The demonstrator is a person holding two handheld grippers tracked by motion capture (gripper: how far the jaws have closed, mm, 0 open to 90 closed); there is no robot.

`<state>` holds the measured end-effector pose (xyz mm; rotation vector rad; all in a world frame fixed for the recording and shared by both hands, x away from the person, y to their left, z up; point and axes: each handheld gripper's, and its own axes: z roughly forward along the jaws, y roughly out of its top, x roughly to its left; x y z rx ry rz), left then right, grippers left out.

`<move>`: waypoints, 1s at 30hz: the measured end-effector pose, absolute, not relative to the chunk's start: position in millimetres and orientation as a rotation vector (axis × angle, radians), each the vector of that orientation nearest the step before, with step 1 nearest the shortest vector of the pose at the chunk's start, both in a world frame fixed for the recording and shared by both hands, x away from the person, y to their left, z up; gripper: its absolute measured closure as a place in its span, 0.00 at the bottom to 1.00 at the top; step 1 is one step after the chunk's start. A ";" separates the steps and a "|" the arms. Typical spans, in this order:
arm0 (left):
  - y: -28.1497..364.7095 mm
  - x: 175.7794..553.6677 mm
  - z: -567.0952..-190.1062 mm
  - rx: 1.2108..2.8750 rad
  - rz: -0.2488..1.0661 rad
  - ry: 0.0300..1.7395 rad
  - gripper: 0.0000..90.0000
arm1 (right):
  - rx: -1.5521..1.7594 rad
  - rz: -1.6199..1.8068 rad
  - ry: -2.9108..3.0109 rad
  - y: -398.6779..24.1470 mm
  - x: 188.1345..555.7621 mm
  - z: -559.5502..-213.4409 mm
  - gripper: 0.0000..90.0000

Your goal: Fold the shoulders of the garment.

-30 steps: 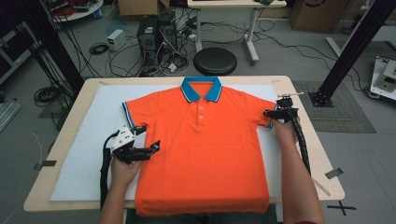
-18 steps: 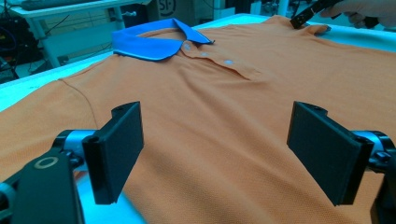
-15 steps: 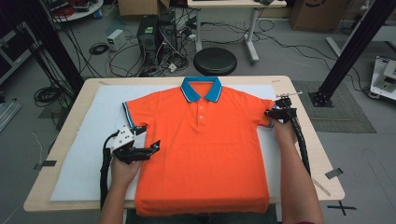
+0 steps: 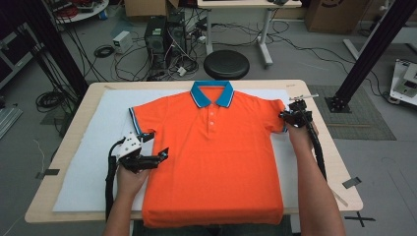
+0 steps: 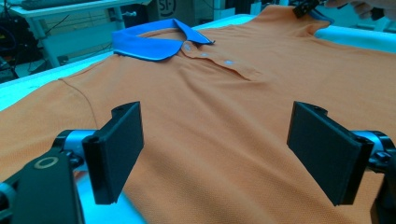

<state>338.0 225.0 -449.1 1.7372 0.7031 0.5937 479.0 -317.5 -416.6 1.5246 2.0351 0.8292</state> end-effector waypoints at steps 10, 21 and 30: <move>224.9 338.0 -449.0 1.738 0.594 0.705 0.21 | 1.414 0.895 2.055 -303.7 464.5 -389.2 0.90; 225.0 338.0 -449.2 1.732 0.590 0.707 0.21 | 1.286 0.934 2.127 -269.5 456.4 -378.6 0.90; 225.1 338.0 -449.4 1.728 0.586 0.707 0.21 | 1.215 0.943 2.172 -249.0 452.6 -378.1 0.90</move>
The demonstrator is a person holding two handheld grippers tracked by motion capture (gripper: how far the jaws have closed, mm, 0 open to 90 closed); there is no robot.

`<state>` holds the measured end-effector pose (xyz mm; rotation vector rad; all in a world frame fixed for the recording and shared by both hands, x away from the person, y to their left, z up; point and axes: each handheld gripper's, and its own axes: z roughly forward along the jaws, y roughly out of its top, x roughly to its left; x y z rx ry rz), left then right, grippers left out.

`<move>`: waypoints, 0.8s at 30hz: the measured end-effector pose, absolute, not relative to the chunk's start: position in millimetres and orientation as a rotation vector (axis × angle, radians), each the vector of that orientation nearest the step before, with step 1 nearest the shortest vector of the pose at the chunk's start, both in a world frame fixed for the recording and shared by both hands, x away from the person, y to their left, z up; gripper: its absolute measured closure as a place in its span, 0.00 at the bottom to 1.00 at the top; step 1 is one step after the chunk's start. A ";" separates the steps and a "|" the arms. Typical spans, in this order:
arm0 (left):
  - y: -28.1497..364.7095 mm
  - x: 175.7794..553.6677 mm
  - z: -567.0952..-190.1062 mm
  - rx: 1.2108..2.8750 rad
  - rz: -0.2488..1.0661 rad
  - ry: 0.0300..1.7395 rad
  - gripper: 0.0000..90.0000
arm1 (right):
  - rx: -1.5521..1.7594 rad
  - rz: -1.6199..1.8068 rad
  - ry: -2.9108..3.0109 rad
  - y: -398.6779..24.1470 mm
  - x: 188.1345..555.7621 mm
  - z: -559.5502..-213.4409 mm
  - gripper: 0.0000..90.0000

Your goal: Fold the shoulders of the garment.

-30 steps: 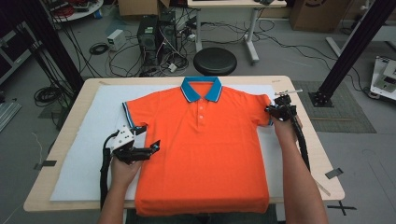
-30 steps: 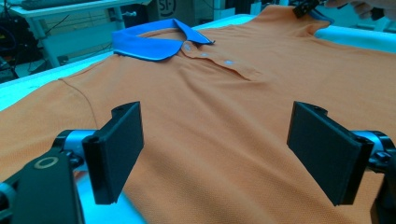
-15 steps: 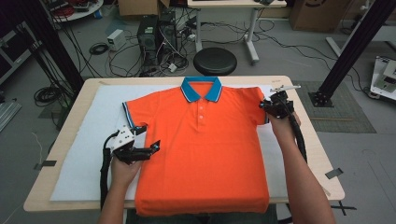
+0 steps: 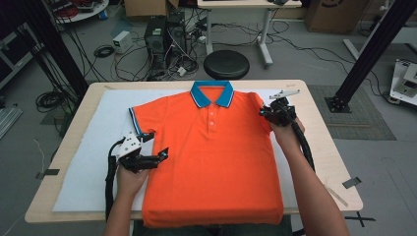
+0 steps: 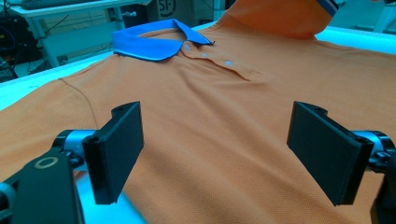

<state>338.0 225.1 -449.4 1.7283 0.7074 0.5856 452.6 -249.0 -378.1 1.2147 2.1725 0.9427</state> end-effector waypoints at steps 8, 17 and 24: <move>224.9 337.8 -449.1 1.735 0.590 0.706 0.21 | 1.153 0.951 2.198 -233.7 445.7 -374.8 0.90; 225.0 337.9 -449.2 1.731 0.588 0.708 0.21 | 1.088 0.952 2.253 -210.1 441.2 -377.0 0.90; 225.3 337.9 -449.3 1.729 0.585 0.708 0.21 | 1.042 0.947 2.295 -190.8 439.0 -381.3 0.90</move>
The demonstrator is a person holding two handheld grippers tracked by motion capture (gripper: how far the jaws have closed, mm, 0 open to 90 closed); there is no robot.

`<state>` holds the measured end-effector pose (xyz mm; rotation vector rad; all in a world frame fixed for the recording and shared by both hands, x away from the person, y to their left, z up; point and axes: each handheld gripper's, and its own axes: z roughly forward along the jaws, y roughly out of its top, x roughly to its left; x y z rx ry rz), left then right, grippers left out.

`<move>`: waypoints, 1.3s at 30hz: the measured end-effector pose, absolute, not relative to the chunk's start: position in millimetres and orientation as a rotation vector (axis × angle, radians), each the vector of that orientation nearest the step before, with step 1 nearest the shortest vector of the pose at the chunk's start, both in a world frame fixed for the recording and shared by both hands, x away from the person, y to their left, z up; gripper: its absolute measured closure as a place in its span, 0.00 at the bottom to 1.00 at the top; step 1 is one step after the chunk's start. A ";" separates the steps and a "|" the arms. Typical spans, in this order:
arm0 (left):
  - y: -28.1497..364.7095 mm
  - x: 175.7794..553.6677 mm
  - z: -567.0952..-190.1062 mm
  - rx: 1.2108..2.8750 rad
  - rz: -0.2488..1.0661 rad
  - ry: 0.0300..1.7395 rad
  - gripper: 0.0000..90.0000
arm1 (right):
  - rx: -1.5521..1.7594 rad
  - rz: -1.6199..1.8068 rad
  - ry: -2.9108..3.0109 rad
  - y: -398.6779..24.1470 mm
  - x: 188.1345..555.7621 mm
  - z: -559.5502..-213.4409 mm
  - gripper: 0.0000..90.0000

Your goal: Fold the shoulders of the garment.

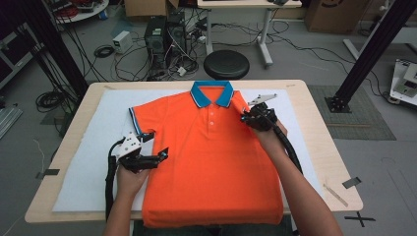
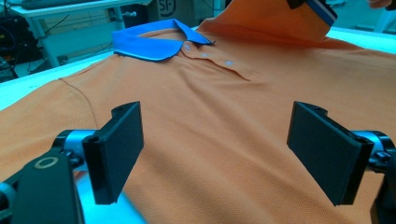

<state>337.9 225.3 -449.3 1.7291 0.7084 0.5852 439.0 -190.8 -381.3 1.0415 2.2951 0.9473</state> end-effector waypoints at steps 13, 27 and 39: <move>226.0 338.4 -449.4 1.722 0.582 0.709 0.21 | 0.982 1.038 2.357 -175.5 432.0 -383.9 0.78; 225.4 338.0 -449.3 1.729 0.586 0.710 0.21 | 1.036 1.053 2.380 -172.3 434.0 -397.6 0.59; 226.2 338.5 -449.3 1.722 0.583 0.710 0.21 | 1.017 0.923 2.452 -146.6 441.0 -429.5 0.98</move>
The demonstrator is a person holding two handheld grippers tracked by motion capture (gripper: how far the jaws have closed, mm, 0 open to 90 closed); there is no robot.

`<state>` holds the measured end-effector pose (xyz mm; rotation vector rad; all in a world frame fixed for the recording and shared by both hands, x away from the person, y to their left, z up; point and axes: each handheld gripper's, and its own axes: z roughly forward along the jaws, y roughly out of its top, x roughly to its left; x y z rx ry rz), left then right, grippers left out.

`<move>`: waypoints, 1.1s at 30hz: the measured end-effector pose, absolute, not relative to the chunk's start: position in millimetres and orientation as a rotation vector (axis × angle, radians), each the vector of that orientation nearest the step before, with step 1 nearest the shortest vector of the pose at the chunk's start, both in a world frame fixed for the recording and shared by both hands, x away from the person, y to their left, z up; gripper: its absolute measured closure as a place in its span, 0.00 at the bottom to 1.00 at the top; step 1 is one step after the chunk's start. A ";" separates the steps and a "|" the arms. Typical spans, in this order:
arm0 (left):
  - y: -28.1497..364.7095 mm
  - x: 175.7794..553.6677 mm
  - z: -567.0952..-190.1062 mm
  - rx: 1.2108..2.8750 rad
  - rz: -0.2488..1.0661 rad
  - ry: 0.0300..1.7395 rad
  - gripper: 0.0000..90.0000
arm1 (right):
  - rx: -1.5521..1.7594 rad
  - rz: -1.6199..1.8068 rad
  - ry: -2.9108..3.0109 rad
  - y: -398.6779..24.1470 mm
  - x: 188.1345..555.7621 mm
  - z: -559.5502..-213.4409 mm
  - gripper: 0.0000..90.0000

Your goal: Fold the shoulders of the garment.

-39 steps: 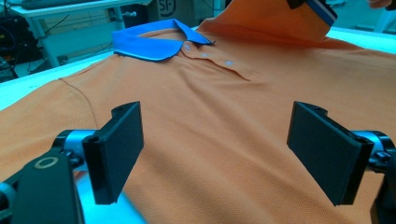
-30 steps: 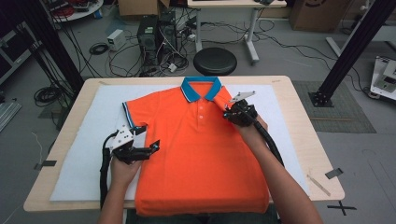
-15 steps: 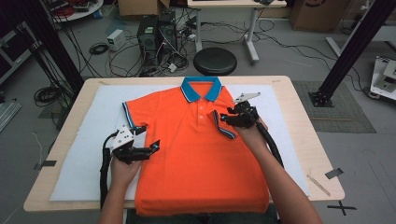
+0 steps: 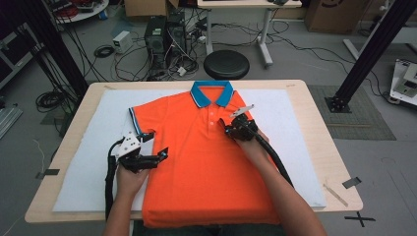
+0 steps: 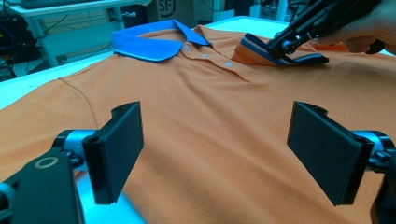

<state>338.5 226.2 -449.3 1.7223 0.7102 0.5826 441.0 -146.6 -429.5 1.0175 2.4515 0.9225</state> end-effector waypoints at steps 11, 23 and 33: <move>225.9 338.1 -449.3 1.729 0.585 0.708 0.21 | 0.945 0.972 2.450 -147.9 422.8 -421.9 0.72; 225.2 337.9 -449.4 1.727 0.587 0.709 0.21 | 1.159 1.051 2.241 -229.8 419.3 -405.8 0.68; 225.2 337.9 -449.4 1.727 0.588 0.711 0.21 | 1.218 0.949 2.285 -253.6 413.4 -436.0 0.70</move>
